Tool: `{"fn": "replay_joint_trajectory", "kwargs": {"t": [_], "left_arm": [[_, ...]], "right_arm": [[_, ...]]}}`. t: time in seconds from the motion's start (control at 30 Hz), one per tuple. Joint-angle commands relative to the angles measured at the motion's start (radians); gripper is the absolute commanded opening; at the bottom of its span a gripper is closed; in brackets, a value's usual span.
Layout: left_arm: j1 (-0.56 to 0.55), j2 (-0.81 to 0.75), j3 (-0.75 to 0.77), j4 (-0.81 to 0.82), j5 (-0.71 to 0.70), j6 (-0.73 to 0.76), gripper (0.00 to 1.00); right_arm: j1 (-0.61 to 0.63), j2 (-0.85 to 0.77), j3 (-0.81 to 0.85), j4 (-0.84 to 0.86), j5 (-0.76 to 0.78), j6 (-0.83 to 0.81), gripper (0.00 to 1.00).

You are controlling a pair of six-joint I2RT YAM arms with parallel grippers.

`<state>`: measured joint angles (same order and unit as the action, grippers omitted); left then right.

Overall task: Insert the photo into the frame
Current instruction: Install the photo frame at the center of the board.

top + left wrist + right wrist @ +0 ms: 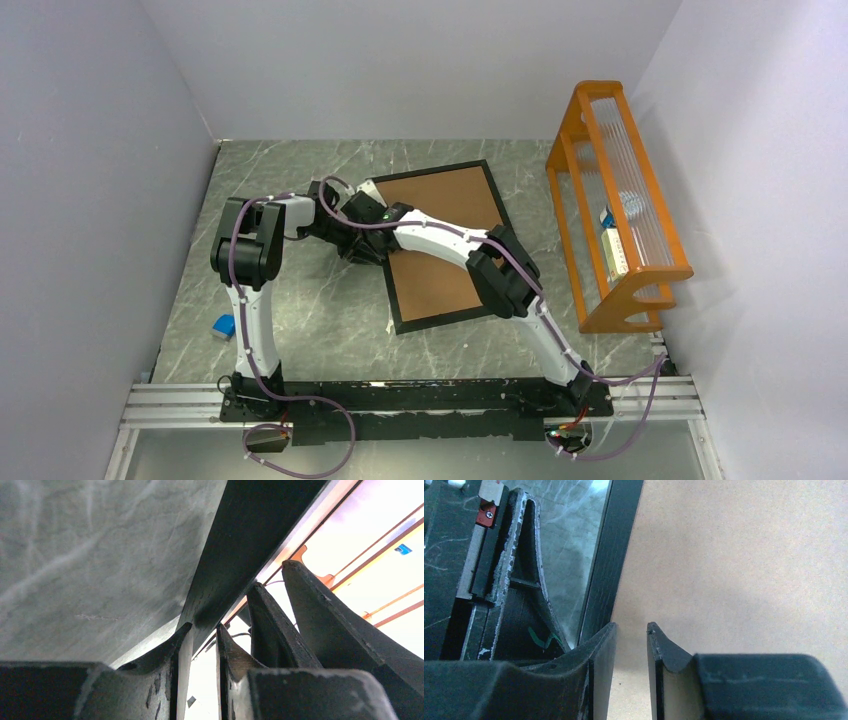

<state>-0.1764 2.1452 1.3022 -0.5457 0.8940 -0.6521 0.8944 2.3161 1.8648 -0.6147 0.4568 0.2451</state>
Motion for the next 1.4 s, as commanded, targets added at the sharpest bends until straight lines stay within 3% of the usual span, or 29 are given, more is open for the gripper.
{"fn": "replay_joint_trajectory", "kwargs": {"t": [0.0, 0.2, 0.37, 0.57, 0.8, 1.03, 1.37], "left_arm": [[-0.016, 0.091, -0.052, -0.037, -0.335, 0.045, 0.27], [-0.017, 0.091, -0.050, -0.041, -0.337, 0.048, 0.27], [-0.017, 0.082, -0.045, -0.039, -0.329, 0.046, 0.27], [-0.017, 0.061, -0.044, 0.006, -0.253, 0.026, 0.32], [-0.021, 0.047, -0.047, 0.050, -0.169, 0.015, 0.38], [-0.050, 0.047, -0.060, 0.047, -0.177, 0.044, 0.44], [-0.058, 0.092, -0.042, -0.025, -0.266, 0.052, 0.31]], "right_arm": [[-0.058, 0.168, -0.030, -0.204, 0.108, -0.062, 0.32], [-0.091, 0.115, 0.099, -0.231, -0.088, -0.053, 0.32], [-0.124, -0.022, 0.087, -0.188, -0.184, -0.019, 0.33], [-0.154, -0.272, -0.066, -0.061, -0.237, 0.059, 0.36], [-0.120, -0.443, -0.360, 0.069, -0.390, 0.031, 0.43], [-0.009, -0.465, -0.498, 0.091, -0.368, 0.031, 0.49], [0.035, -0.371, -0.460, 0.053, -0.294, 0.077, 0.49]]}}
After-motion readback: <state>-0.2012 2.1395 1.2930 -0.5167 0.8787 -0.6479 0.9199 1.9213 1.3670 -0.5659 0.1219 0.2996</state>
